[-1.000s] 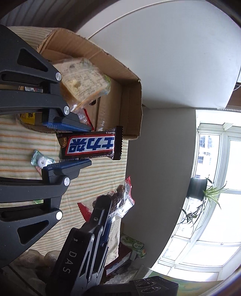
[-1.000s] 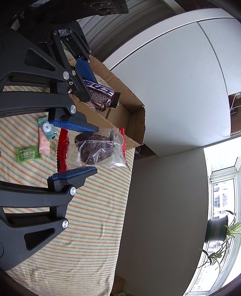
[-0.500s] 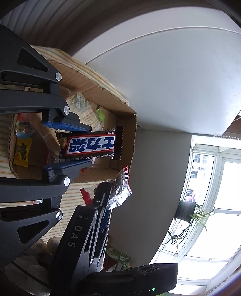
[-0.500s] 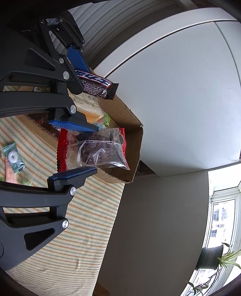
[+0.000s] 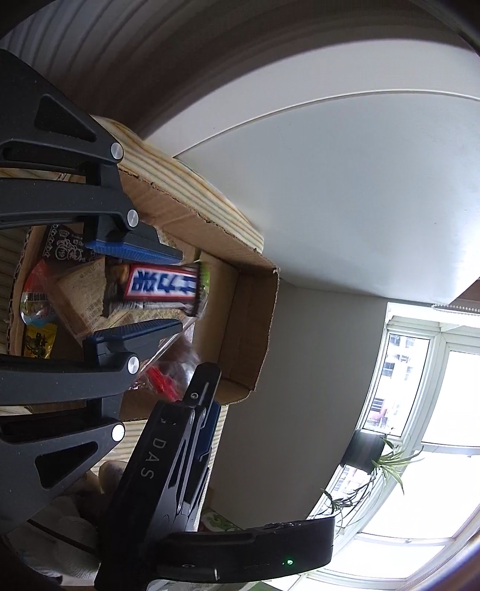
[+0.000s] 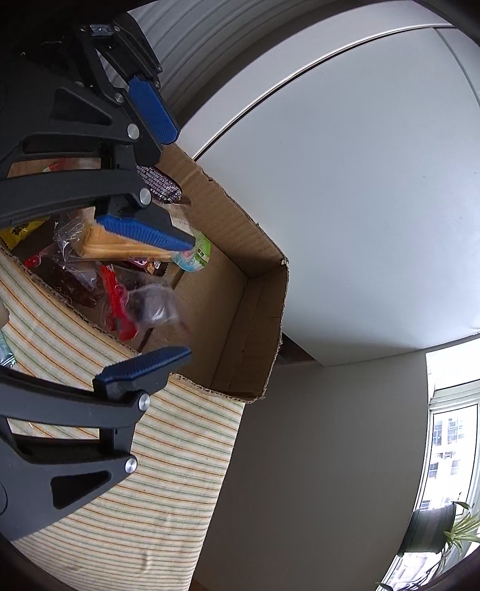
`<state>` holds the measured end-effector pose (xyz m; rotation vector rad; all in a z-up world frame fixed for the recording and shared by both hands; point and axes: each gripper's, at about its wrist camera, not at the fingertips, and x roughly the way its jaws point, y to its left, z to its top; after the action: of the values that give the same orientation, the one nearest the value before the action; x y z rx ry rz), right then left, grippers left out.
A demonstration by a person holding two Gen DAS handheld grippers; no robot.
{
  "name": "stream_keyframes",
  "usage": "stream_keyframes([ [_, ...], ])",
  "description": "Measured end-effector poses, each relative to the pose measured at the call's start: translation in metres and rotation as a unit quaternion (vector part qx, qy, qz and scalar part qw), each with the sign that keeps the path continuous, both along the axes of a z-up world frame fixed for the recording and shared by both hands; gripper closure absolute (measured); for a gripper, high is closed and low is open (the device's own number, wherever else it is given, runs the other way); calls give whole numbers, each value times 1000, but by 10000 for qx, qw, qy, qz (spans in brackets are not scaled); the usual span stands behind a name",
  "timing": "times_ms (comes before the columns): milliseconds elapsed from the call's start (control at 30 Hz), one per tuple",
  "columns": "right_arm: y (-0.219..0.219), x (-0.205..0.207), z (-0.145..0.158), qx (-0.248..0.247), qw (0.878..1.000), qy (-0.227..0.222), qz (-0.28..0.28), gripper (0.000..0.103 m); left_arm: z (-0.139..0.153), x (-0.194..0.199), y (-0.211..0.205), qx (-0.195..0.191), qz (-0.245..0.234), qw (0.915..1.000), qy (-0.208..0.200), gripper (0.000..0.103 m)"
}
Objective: Organize snacks
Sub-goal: 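Move both open grippers back from the box toward the candy packets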
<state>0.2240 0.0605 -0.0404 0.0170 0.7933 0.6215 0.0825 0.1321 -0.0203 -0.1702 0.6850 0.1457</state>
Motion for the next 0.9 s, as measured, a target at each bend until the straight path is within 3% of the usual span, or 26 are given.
stream_keyframes([
  [500,-33,-26,21,25,9999,-90,-131,43,6,-10,-8,-101,-166,9998,-103,74],
  [900,-82,-57,18,36,9995,1,-301,43,5,-27,-43,-170,-647,9976,-149,74],
])
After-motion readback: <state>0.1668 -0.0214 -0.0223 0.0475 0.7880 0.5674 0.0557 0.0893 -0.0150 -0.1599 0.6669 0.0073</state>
